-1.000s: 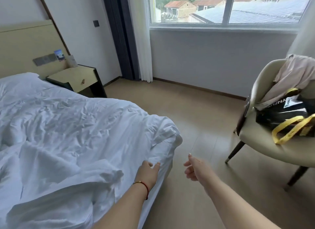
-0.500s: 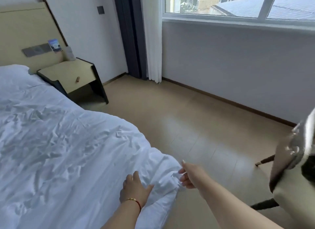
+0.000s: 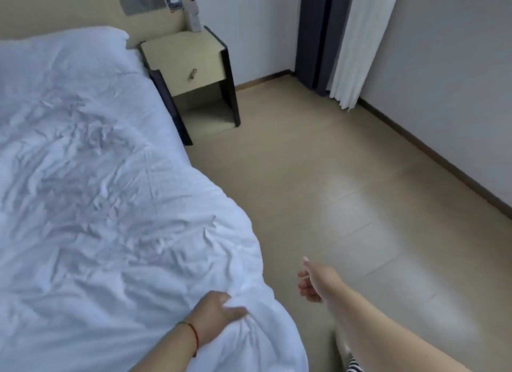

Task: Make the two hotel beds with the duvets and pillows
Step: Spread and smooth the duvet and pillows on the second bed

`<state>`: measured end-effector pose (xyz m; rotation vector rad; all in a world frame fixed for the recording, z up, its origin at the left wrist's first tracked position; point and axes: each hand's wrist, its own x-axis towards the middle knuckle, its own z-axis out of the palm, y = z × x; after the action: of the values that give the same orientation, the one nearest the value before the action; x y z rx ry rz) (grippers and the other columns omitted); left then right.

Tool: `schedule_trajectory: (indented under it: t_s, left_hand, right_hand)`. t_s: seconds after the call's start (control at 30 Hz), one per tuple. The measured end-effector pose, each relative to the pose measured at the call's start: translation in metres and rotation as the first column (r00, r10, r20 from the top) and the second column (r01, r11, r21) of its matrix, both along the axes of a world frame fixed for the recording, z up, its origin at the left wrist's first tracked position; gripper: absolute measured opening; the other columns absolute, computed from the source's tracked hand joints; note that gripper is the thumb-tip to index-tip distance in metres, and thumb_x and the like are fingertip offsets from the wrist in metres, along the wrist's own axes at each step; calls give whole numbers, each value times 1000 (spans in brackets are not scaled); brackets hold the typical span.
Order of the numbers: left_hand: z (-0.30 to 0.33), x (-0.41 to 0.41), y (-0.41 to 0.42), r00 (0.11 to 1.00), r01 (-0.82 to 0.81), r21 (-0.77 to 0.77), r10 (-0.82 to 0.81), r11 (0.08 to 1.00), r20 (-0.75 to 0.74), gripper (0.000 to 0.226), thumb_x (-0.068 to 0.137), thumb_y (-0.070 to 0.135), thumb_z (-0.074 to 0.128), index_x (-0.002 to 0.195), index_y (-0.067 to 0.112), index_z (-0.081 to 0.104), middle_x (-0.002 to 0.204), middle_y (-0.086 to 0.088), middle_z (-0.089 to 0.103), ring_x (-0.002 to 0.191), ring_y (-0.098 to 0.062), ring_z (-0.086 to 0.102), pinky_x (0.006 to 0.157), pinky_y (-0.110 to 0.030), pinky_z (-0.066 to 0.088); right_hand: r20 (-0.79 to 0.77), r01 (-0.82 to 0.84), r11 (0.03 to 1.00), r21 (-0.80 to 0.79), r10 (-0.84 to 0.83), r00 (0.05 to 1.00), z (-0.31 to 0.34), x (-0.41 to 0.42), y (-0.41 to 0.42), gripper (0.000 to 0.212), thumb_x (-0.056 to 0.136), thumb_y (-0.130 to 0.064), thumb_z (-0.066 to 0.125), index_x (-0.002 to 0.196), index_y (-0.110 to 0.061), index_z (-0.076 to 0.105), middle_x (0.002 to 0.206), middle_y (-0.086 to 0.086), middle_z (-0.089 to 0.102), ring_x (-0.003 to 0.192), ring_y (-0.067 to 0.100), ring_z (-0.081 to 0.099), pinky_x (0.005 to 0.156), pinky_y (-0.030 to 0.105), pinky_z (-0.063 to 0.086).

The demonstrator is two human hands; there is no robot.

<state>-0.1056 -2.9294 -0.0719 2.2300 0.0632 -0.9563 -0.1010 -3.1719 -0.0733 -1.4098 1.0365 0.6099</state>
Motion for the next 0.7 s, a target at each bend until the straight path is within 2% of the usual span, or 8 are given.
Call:
schedule_trajectory:
  t_s: [0.1, 0.2, 0.27, 0.33, 0.4, 0.47, 0.6, 0.7]
  left_hand:
    - [44, 44, -68, 942, -272, -171, 299, 947, 154, 54, 86, 36, 68, 59, 24, 23, 53, 11, 21, 50, -9, 22, 47, -24, 18]
    - [101, 106, -121, 821, -454, -327, 532, 829, 209, 51, 94, 32, 60, 60, 24, 23, 55, 9, 20, 52, -10, 19, 47, -22, 17]
    - [136, 144, -134, 772, -474, -386, 584, 792, 251, 47, 93, 40, 59, 61, 20, 31, 61, 2, 23, 56, -12, 23, 52, -23, 20]
    - [160, 172, -129, 728, -500, -420, 630, 757, 270, 48, 90, 46, 60, 66, 15, 32, 68, -3, 23, 63, -13, 25, 58, -27, 20]
    - [172, 191, -113, 655, -561, -460, 709, 688, 261, 49, 89, 45, 61, 67, 13, 33, 71, -4, 25, 67, -16, 24, 61, -30, 20]
    - [174, 205, -93, 563, -634, -495, 793, 594, 230, 46, 85, 48, 62, 69, 10, 40, 73, -4, 31, 68, -17, 29, 61, -30, 24]
    - [165, 231, -57, 388, -729, -518, 894, 447, 224, 31, 94, 33, 57, 77, 8, 50, 74, -7, 43, 69, -16, 42, 53, -15, 36]
    - [153, 264, -34, 355, -754, -529, 919, 391, 172, 36, 87, 44, 64, 81, 11, 52, 78, -7, 47, 73, -18, 44, 61, -23, 38]
  right_hand:
    - [24, -129, 992, 13, 129, 991, 16, 71, -35, 42, 101, -42, 39, 72, -12, 49, 53, 3, 47, 31, 12, 44, 46, 19, 30]
    - [132, -320, 946, -47, 323, 937, 43, 134, -65, 44, 99, -46, 42, 77, -11, 59, 63, 4, 55, 45, 11, 52, 51, 22, 36]
    - [230, -437, 897, -59, 438, 869, 64, 173, -75, 46, 98, -50, 40, 88, -12, 64, 80, 5, 63, 65, 13, 60, 58, 19, 44]
    - [318, -503, 864, 25, 470, 823, 85, 208, -73, 50, 97, -52, 38, 91, -11, 66, 86, 10, 65, 73, 16, 57, 59, 18, 43]
    - [365, -541, 835, 104, 474, 801, 100, 242, -58, 58, 96, -56, 39, 90, -10, 73, 90, 9, 72, 76, 16, 61, 69, 23, 46]
    - [363, -608, 786, 117, 536, 763, 108, 276, -36, 58, 92, -63, 39, 81, -17, 74, 82, 1, 73, 75, 16, 64, 78, 29, 47]
    - [344, -689, 713, 125, 621, 705, 104, 339, 13, 59, 91, -65, 39, 83, -16, 70, 71, 0, 64, 61, 14, 53, 64, 27, 42]
    - [290, -765, 632, 119, 715, 636, 94, 382, 44, 64, 88, -71, 36, 92, -16, 69, 83, 5, 67, 68, 17, 57, 71, 27, 45]
